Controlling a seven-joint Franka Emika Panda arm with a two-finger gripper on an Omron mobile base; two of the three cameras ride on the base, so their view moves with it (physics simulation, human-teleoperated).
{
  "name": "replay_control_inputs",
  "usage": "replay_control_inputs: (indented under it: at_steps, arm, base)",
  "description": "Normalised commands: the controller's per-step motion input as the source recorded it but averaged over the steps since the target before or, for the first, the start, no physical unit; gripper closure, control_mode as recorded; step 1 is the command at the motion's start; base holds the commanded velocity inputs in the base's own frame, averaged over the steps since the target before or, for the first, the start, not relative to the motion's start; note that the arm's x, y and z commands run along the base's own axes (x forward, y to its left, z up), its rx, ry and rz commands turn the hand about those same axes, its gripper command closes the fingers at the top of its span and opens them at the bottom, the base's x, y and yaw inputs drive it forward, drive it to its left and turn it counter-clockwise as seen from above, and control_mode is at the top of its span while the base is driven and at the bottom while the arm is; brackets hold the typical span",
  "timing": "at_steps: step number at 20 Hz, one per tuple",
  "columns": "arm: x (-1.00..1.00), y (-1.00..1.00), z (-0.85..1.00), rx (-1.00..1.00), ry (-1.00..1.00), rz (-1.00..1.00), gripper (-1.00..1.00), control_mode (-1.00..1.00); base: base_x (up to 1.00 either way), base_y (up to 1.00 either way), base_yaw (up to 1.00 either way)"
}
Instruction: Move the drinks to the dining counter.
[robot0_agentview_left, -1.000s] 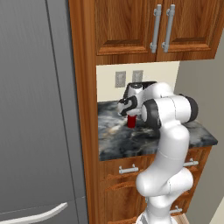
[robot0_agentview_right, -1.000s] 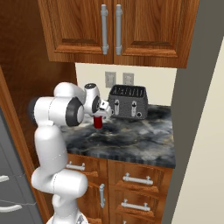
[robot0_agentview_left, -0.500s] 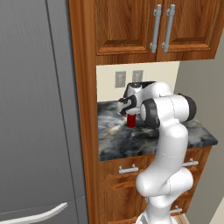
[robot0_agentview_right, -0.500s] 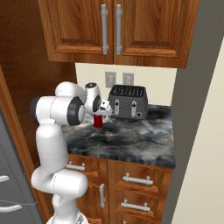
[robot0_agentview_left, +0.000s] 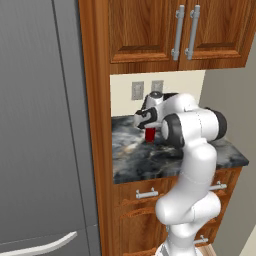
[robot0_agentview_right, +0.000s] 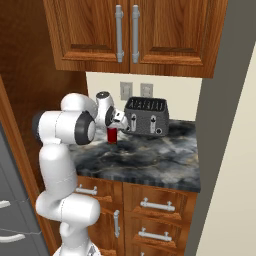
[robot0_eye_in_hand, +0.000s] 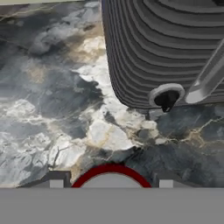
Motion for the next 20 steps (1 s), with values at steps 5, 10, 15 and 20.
replay_control_inputs:
  at_steps: [5,10,15,20]
  arm:
    - [-0.22,0.0,0.36,-0.01,-0.37,-0.01,1.0,-1.0]
    - [-0.09,0.0,0.0,0.0,-0.01,0.0,1.0,-1.0]
    - [-0.96,0.0,0.49,0.0,-0.2,0.0,1.0,-1.0]
    - [-1.0,-0.05,0.78,0.04,-0.14,0.0,1.0,-1.0]
  base:
    - [0.0,0.0,0.0]
    - [0.0,0.0,0.0]
    - [0.0,0.0,0.0]
    - [0.0,0.0,0.0]
